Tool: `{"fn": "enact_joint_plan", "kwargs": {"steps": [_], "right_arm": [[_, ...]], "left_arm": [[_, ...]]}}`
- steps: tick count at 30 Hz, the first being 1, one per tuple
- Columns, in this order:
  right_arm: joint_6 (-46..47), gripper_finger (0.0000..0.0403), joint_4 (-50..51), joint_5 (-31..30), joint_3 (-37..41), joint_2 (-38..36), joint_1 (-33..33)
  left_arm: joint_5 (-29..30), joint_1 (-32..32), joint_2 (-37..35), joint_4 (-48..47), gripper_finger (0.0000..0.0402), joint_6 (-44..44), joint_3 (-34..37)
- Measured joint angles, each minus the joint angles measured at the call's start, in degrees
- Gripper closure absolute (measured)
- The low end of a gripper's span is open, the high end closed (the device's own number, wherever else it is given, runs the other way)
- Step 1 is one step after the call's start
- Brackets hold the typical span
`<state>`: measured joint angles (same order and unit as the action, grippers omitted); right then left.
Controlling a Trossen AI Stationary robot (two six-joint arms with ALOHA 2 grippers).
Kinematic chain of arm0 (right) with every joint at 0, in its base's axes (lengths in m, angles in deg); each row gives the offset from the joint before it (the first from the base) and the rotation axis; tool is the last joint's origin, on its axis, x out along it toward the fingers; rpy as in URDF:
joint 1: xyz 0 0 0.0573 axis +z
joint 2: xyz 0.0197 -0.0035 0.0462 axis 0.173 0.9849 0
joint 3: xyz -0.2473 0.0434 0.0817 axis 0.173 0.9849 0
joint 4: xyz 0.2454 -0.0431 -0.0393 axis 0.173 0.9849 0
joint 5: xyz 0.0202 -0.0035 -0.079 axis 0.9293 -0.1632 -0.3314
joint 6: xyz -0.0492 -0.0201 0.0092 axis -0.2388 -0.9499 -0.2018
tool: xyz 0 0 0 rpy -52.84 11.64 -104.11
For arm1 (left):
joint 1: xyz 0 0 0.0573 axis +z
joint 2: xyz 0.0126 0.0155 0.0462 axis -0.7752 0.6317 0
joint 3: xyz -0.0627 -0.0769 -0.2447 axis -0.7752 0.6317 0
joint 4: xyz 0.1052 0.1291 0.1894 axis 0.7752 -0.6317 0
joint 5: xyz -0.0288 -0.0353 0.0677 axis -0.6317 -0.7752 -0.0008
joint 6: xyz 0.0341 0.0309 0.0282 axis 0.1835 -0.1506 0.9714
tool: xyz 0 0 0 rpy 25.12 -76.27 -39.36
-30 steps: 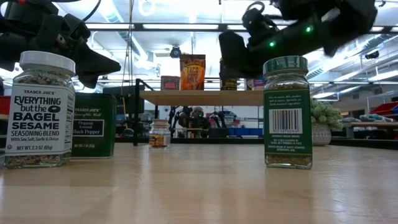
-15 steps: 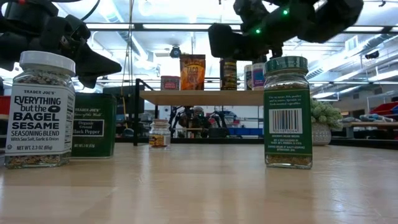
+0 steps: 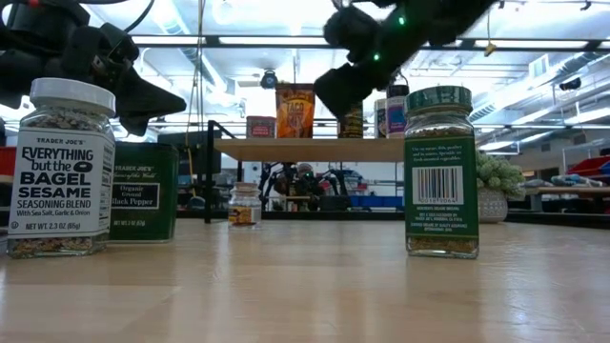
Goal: Shelf spices
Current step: Put the yellow seasoning bottle on the shelf
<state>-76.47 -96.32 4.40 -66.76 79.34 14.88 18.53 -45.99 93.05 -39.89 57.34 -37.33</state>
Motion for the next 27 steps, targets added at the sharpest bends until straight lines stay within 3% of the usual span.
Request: {"fn": "enact_joint_plan", "kwargs": {"steps": [4,8,15,27], "right_arm": [[-1.6,0.0403,17.2,-2.5,-6.3,0.0,0.7],[-2.1,0.0403,26.0,-2.6,-9.2,0.0,0.7],[-8.0,0.0403,27.5,0.0,-9.3,0.2,-1.5],[-8.6,0.0403,27.5,6.2,-9.3,0.2,-6.2]], "left_arm": [[0.0,0.0,0.0,0.0,0.0353,0.0,0.0],[0.1,0.0,0.0,0.0,0.0353,0.1,0.0],[0.3,0.0,0.0,0.0,0.0353,0.2,0.0],[0.3,0.0,0.0,0.0,0.0353,0.0,0.0]]}}
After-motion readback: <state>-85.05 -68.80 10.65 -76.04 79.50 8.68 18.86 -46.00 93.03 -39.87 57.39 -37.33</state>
